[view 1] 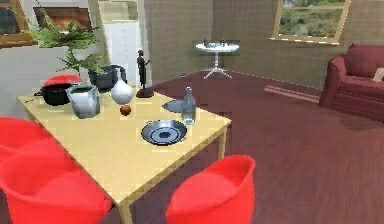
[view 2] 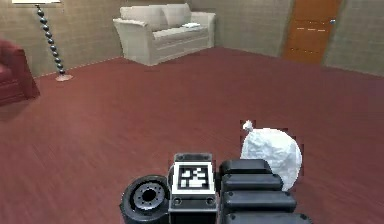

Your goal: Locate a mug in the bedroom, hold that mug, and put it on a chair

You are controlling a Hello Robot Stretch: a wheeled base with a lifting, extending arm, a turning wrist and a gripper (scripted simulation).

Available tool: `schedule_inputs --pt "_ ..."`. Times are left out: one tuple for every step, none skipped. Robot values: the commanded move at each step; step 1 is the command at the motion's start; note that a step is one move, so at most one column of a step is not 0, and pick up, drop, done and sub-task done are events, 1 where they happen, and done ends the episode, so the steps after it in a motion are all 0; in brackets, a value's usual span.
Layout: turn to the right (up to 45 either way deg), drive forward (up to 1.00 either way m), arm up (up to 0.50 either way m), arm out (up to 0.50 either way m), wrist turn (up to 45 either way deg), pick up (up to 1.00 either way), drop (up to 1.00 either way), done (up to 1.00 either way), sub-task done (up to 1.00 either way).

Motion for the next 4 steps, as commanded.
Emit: schedule_inputs --pt "45.0 0.0 0.0 0.0 0.0 0.0 0.0 0.0 0.0" --pt "6.0 0.0 0.0 0.0 0.0 0.0 0.0 0.0 0.0" --pt "-45.0 0.0 0.0 0.0 0.0 0.0 0.0 0.0 0.0" --pt "-45.0 0.0 0.0 0.0 0.0 0.0 0.0 0.0 0.0"
